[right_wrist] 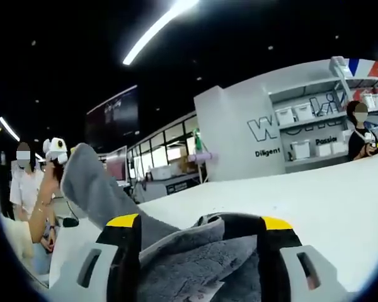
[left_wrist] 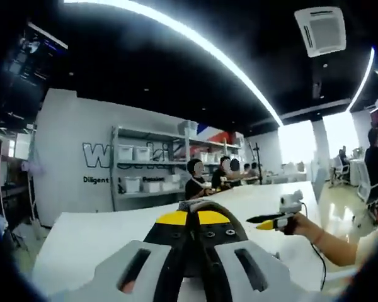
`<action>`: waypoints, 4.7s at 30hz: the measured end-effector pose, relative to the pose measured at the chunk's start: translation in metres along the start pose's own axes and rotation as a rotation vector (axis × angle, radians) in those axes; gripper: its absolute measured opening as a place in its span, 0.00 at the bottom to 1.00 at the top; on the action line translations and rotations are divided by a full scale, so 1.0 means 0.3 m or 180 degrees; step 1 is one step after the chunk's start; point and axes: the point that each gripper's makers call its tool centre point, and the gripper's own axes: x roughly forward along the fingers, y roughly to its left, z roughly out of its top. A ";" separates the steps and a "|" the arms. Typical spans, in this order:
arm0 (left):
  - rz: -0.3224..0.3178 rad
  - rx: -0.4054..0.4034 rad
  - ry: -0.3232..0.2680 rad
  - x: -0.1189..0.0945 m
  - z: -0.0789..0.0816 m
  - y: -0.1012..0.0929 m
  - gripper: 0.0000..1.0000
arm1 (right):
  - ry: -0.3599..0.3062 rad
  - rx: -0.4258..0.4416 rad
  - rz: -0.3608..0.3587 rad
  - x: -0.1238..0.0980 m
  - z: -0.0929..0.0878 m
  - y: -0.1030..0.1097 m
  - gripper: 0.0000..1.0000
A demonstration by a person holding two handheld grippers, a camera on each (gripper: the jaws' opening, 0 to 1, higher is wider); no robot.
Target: Fold the towel on the table until its edges align and the towel forms a compact rectangular stack.
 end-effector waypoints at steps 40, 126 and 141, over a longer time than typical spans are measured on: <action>0.1879 0.0551 0.1458 -0.259 -0.564 0.686 0.02 | 0.0140 -0.0011 -0.0014 -0.006 -0.048 0.026 0.75; 0.0104 0.1811 0.2114 -0.150 -0.801 0.142 0.04 | 0.0242 -0.0363 0.0354 0.023 -0.073 0.156 0.75; 0.0268 0.1504 0.1869 -0.094 -0.639 0.205 0.03 | 0.0245 -0.0353 0.0359 0.028 -0.077 0.156 0.75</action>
